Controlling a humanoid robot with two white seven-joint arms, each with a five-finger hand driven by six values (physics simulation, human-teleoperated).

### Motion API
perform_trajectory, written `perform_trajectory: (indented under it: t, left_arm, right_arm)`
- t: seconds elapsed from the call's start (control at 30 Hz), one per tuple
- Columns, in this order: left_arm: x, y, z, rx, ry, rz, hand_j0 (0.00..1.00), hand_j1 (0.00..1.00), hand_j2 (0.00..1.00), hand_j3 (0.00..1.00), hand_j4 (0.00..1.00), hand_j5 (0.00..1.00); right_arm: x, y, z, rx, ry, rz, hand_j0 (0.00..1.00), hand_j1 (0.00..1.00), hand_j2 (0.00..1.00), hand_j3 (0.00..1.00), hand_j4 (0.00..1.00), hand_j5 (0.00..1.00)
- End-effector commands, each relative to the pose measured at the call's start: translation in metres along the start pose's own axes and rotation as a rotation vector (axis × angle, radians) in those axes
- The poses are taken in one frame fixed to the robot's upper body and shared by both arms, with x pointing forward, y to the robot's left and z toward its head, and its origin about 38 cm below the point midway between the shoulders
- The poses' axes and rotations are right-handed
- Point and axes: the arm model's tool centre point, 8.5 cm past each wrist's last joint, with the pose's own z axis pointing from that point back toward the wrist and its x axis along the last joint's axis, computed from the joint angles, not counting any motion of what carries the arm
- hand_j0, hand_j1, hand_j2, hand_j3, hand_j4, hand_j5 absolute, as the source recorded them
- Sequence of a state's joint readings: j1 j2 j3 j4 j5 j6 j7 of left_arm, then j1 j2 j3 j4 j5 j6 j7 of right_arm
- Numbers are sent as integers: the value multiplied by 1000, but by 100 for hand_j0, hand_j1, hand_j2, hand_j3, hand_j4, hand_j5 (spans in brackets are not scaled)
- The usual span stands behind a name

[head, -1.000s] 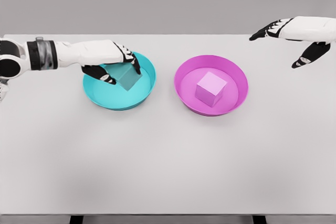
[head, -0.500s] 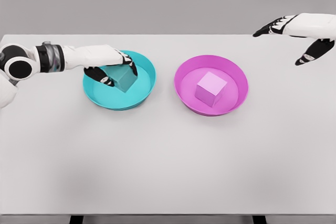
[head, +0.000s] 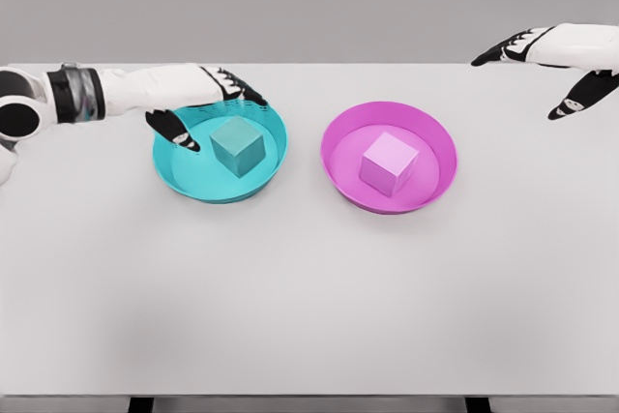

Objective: Place the blocks in the corresponding plates according to their colors

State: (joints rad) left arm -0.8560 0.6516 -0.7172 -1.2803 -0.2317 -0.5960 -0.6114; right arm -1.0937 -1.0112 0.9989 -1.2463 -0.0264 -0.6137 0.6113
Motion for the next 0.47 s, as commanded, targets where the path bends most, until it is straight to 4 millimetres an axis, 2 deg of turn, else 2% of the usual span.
perform_trajectory:
  t: [0.0,0.07,0.13,0.27,0.37,0.43]
  left_arm:
    - [8,36,30,105,-16,-47,100,100,100,100,100,100]
    - [5,33,55,198,-76,109,100,100,100,100,100,100]
    - [4,31,78,237,-81,163,100,100,100,100,100,100]
    - [4,2,124,228,-60,275,100,100,100,100,100,100]
    - [0,-26,135,185,-23,331,100,100,100,100,100,100]
    - [1,-33,134,175,-24,344,100,100,100,100,100,100]
  right_arm:
    - [-1,-1,2,-5,6,-3,100,100,100,100,100,100]
    - [-4,0,4,-4,13,-9,100,100,100,100,100,100]
    - [-4,0,5,-5,15,-11,100,100,100,100,100,100]
    - [-4,0,5,-5,15,-11,100,100,100,100,100,100]
    - [-3,0,2,-7,9,-12,100,100,100,100,100,100]
    - [-3,0,2,-6,9,-11,100,100,100,100,100,100]
